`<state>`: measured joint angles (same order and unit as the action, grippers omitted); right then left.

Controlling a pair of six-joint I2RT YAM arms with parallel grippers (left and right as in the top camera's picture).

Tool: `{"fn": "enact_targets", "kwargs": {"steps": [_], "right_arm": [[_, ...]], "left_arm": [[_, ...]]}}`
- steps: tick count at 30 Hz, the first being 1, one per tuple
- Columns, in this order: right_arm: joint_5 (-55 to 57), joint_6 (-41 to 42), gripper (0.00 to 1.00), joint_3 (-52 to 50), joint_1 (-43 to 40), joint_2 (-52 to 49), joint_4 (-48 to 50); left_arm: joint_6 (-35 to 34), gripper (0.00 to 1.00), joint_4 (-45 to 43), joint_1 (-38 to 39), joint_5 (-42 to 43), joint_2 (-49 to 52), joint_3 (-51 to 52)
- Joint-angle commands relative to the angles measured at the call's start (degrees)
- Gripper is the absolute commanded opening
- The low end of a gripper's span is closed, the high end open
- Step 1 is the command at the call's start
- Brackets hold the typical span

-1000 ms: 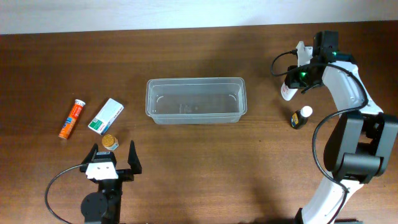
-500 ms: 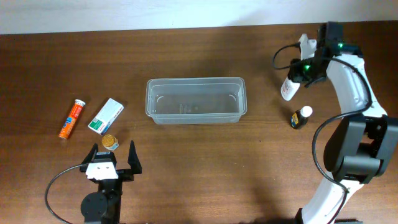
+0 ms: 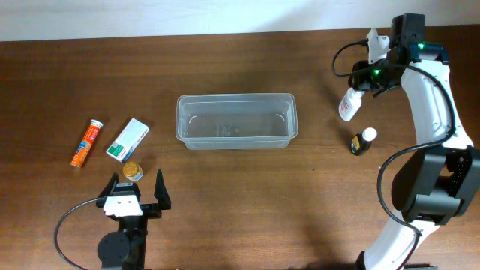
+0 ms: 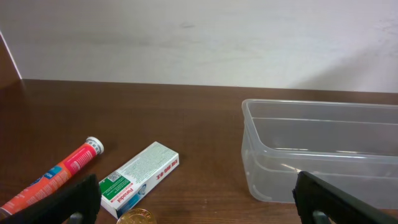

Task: Pack container
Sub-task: 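Close the right gripper on the white bottle and lift it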

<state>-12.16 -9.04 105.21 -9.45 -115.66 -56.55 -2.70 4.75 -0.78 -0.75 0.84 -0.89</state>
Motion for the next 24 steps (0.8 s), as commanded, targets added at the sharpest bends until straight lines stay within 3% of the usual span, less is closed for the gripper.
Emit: {"fn": "enact_targets", "kwargs": {"steps": [1, 13, 21, 24], "right_arm": [[-0.7, -0.2, 0.46, 0.7, -0.3, -0.9, -0.3], [-0.8, -0.4, 0.45, 0.7, 0.5, -7.6, -1.4], [-0.7, -0.4, 0.23, 0.7, 0.5, -7.9, -1.4], [-0.7, -0.4, 0.2, 0.7, 0.5, -7.9, -1.6]], "left_arm": [[-0.5, 0.99, 0.0, -0.2, -0.5, -0.2, 0.3], [-0.5, 0.99, 0.0, -0.2, -0.5, -0.2, 0.3], [-0.5, 1.0, 0.0, -0.2, -0.5, -0.2, 0.3], [-0.5, 0.99, 0.0, -0.2, -0.5, -0.2, 0.3]]}}
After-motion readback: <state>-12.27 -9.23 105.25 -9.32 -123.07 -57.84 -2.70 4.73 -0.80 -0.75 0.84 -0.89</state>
